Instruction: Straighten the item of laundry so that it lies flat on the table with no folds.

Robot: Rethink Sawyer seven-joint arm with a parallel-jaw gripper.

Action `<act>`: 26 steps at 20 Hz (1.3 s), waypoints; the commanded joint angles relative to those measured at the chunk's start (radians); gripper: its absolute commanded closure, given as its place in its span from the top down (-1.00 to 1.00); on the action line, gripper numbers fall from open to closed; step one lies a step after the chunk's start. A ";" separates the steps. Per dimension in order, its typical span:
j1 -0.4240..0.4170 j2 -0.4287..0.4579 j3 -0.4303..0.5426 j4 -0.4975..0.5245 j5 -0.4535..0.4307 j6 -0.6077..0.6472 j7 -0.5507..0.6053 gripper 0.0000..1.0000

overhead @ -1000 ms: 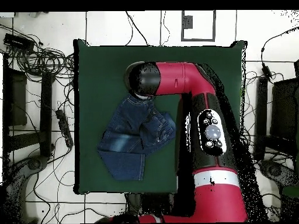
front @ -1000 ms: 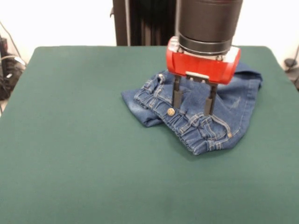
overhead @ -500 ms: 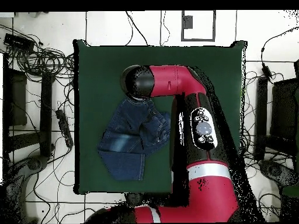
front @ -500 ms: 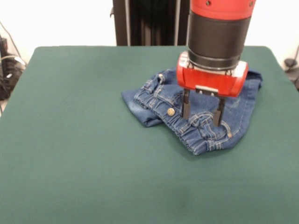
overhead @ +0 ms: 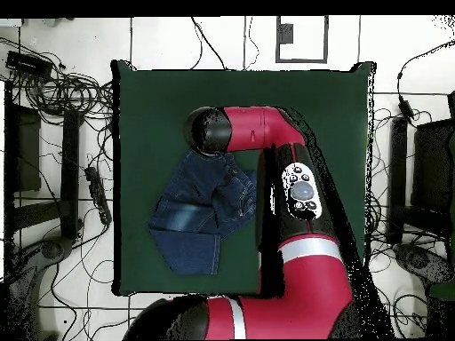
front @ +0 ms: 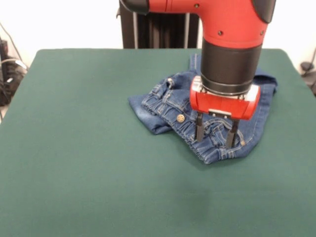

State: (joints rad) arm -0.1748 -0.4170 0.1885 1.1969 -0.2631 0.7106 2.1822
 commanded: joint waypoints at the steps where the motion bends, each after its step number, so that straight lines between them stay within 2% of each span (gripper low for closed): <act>1: 0.013 0.020 0.064 0.066 -0.008 -0.037 -0.016 1.00; 15: -0.009 0.000 0.065 0.170 -0.017 -0.081 -0.027 1.00; 26: -0.004 0.023 0.053 0.190 -0.020 -0.099 -0.004 1.00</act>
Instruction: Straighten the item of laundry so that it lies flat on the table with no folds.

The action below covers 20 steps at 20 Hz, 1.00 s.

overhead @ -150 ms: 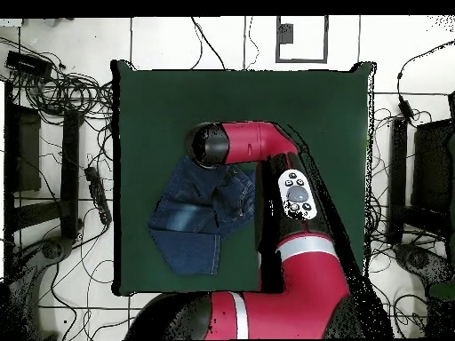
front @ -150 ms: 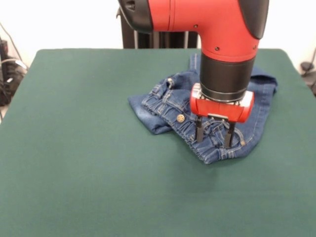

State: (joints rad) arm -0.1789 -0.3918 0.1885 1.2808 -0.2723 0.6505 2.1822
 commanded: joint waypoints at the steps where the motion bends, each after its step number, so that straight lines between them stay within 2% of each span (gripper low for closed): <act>1: 0.001 -0.002 0.052 0.108 -0.011 -0.040 -0.004 1.00; 11: 0.007 -0.003 0.046 0.144 -0.022 -0.071 0.010 1.00; 20: 0.029 0.019 0.029 0.173 -0.041 -0.148 0.044 1.00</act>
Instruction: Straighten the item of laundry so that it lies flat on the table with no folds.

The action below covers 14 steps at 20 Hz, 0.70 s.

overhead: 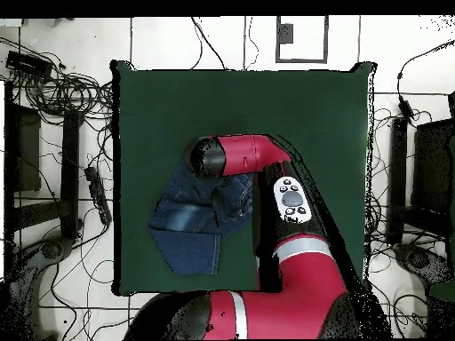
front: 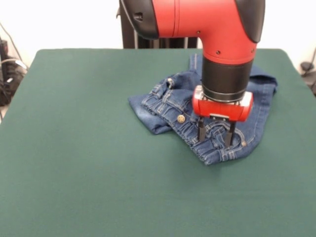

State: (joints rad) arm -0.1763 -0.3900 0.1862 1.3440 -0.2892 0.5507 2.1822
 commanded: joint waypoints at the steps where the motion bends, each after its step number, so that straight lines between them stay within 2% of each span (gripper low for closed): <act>1: 0.030 0.023 0.029 0.108 -0.026 -0.056 0.046 1.00; 8: 0.053 0.057 0.010 0.085 -0.049 -0.098 0.043 1.00; 9: 0.059 0.058 0.002 0.084 -0.047 -0.104 0.057 -1.00; 12: 0.074 0.057 -0.013 0.077 -0.048 -0.099 0.071 -1.00; 14: 0.072 0.056 -0.005 0.070 -0.051 -0.075 0.041 -1.00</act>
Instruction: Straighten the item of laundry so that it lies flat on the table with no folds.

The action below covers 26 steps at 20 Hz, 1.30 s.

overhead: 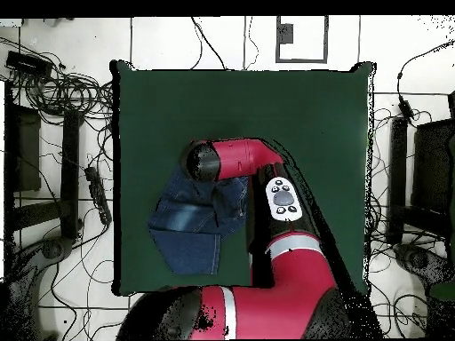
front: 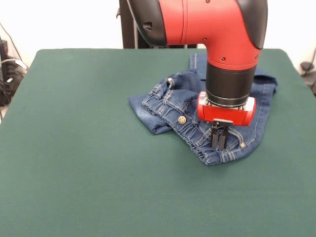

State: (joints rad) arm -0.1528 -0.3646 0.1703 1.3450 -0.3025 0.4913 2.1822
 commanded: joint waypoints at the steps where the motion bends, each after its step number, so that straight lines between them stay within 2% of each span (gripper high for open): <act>1: 0.050 0.032 0.009 0.064 -0.036 -0.016 0.042 -1.00; 10: 0.048 0.033 0.008 0.050 -0.031 -0.023 0.030 -1.00; 18: -0.017 0.010 0.084 -0.096 -0.037 0.136 -0.176 -1.00; 26: -0.043 -0.004 0.131 -0.126 -0.029 0.190 -0.228 -1.00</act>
State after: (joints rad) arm -0.1903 -0.3481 0.1895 1.2622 -0.3031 0.5829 2.1822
